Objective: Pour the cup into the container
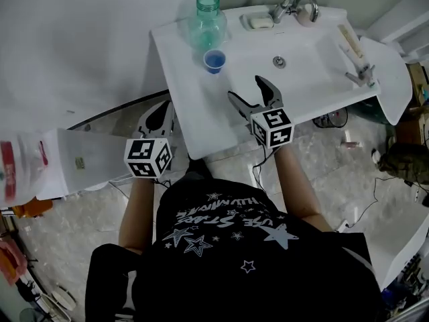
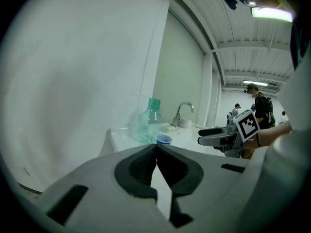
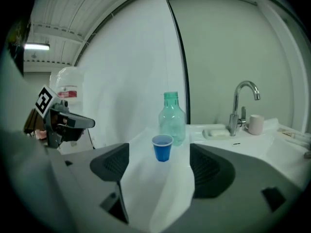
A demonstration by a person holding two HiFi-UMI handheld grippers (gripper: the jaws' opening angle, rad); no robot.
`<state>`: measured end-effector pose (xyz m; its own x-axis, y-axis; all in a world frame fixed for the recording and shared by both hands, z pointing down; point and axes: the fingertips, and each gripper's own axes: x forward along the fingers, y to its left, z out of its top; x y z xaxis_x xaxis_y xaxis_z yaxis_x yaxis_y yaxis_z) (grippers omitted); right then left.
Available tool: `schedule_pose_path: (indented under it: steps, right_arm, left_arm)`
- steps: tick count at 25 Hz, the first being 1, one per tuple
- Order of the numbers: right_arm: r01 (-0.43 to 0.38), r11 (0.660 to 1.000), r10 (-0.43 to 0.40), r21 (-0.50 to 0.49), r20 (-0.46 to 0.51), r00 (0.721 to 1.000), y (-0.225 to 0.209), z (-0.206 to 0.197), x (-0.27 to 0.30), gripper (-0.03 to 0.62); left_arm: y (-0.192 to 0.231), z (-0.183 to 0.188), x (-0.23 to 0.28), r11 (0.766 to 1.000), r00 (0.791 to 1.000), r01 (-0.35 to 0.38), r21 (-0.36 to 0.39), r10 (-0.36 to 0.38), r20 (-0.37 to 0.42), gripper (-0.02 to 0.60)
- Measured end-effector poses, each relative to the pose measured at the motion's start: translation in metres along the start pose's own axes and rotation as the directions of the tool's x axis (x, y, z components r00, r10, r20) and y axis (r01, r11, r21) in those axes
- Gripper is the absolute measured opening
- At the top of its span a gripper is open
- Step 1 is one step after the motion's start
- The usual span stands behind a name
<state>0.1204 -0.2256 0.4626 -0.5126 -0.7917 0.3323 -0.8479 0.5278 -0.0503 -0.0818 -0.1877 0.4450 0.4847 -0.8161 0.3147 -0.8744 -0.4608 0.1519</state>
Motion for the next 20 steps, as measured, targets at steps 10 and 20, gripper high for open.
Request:
schedule_pose_path:
  steps: [10, 20]
  right_arm:
    - [-0.080, 0.996, 0.075, -0.042, -0.109, 0.991, -0.003, -0.015, 0.073, 0.379]
    - [-0.164, 0.980, 0.142, -0.111, -0.183, 0.973, -0.004, -0.037, 0.127, 0.368]
  left_arm:
    - [0.050, 0.000, 0.037, 0.999, 0.999, 0.017, -0.033, -0.018, -0.040, 0.011]
    - [0.072, -0.004, 0.070, 0.997, 0.995, 0.069, -0.018, -0.071, -0.076, 0.011]
